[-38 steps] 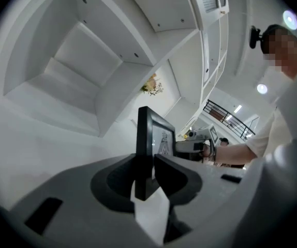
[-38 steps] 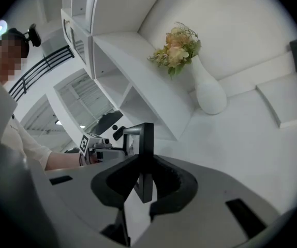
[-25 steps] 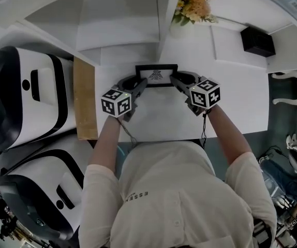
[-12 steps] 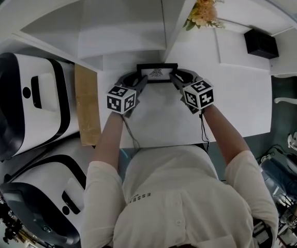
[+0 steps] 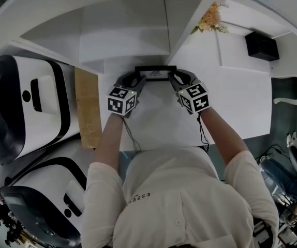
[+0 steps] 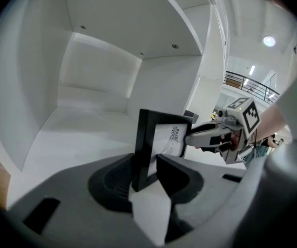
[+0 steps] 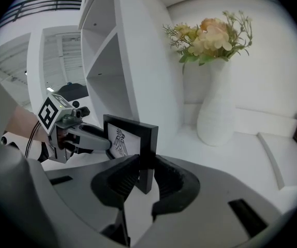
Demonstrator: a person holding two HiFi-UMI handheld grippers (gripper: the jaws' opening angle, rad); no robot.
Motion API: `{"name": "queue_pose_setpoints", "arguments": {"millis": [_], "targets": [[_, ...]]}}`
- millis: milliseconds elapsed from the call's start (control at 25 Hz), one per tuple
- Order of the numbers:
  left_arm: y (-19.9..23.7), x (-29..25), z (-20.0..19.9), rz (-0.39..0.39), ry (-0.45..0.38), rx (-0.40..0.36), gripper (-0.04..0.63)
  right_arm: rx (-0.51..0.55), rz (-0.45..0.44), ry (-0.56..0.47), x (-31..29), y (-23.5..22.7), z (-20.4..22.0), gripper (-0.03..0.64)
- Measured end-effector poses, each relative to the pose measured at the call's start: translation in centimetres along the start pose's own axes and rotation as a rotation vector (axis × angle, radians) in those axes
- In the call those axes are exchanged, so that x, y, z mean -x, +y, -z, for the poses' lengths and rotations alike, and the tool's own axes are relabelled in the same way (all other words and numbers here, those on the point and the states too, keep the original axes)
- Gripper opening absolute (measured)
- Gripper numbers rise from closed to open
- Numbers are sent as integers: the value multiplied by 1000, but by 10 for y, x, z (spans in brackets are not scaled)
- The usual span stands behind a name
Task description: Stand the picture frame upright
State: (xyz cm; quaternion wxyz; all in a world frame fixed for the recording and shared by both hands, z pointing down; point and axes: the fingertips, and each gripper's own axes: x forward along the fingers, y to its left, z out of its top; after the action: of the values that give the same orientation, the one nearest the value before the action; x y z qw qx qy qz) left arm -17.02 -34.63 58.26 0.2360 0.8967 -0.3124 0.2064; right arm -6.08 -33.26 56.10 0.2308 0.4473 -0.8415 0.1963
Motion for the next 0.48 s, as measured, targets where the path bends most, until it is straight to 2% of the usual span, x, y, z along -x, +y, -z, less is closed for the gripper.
{"name": "queue_pose_setpoints", "arguments": {"millis": [280, 480], "targets": [[11, 0, -5, -30, 16, 9, 117, 5, 7, 1, -6, 2, -5, 86], [17, -2, -8, -60, 30, 12, 124, -65, 21, 15, -11, -4, -7, 108]]}}
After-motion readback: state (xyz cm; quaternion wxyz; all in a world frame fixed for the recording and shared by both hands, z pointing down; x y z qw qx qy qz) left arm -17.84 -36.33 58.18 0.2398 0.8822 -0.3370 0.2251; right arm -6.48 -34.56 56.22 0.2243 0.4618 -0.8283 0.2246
